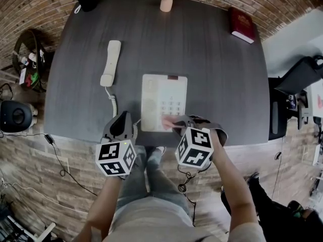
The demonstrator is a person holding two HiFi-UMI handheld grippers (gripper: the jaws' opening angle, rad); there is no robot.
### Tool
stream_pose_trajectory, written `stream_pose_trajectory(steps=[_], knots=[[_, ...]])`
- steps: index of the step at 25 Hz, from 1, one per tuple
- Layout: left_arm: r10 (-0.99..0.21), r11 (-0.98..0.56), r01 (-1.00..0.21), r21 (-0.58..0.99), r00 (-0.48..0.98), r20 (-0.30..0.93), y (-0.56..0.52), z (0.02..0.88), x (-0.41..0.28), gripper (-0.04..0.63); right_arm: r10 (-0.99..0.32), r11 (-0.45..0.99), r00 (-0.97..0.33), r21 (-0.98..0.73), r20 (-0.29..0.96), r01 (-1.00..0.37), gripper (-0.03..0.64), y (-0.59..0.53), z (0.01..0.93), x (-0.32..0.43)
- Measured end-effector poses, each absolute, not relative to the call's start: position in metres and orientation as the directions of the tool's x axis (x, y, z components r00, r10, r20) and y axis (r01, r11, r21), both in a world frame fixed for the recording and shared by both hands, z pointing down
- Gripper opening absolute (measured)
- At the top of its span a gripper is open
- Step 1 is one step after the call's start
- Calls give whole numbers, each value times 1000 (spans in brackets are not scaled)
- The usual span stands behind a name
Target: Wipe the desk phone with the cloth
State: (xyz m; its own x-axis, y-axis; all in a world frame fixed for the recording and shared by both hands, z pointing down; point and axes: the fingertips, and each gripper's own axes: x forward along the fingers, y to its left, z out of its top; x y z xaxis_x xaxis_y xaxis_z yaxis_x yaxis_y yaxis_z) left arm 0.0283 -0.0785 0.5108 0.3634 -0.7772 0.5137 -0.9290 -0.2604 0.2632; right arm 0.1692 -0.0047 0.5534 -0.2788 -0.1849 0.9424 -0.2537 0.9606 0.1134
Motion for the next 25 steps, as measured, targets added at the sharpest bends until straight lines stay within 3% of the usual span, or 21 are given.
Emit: stream_pose_trajectory(steps=[25], knots=[[-752,-307,-915,262,402,522,-76,519,27,3,-124,954,-308,28,943,-298,21,38,565,161]])
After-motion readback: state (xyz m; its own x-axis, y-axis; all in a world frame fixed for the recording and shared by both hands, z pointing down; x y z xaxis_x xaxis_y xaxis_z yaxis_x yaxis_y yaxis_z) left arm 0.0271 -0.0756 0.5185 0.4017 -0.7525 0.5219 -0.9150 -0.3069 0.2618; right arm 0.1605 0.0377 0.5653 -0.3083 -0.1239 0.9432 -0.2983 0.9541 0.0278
